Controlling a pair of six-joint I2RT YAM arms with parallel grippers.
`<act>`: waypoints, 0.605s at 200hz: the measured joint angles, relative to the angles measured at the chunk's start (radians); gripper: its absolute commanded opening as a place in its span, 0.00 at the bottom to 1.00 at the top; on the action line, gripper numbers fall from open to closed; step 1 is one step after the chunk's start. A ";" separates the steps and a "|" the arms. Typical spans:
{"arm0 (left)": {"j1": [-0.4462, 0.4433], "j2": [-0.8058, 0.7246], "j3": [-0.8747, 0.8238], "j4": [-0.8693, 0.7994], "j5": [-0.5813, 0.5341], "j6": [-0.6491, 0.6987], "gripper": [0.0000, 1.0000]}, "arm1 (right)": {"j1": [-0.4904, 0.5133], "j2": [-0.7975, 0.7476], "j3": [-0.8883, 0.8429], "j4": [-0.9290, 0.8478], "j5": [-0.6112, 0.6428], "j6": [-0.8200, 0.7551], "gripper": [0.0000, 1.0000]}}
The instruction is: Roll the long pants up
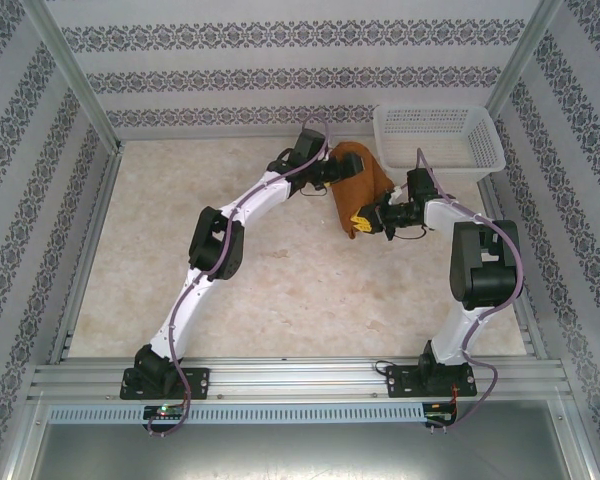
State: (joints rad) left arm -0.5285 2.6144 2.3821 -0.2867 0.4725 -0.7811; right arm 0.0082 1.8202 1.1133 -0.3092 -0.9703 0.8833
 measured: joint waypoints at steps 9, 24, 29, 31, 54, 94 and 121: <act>-0.003 -0.001 -0.007 -0.033 -0.011 0.027 1.00 | 0.000 0.000 0.003 -0.009 0.002 -0.007 0.06; -0.009 -0.005 -0.021 -0.084 -0.035 0.058 1.00 | 0.000 0.000 0.004 -0.020 0.004 -0.019 0.06; -0.010 -0.005 -0.021 -0.099 -0.040 0.064 1.00 | 0.000 0.000 0.004 -0.024 0.005 -0.021 0.06; -0.010 -0.005 -0.021 -0.107 -0.041 0.066 1.00 | 0.000 0.000 0.004 -0.025 0.005 -0.023 0.06; -0.013 -0.005 -0.010 -0.190 -0.056 0.071 1.00 | 0.001 0.000 0.004 -0.039 0.004 -0.026 0.06; -0.016 -0.002 0.058 -0.254 -0.060 0.063 1.00 | 0.001 0.000 0.004 -0.045 0.000 -0.027 0.06; -0.019 0.058 0.138 -0.237 -0.065 0.035 1.00 | 0.001 -0.001 0.004 -0.046 0.000 -0.031 0.06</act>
State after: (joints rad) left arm -0.5472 2.6728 2.5198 -0.5240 0.4072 -0.7456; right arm 0.0090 1.8194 1.1172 -0.3550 -0.9703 0.8520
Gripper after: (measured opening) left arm 0.998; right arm 0.099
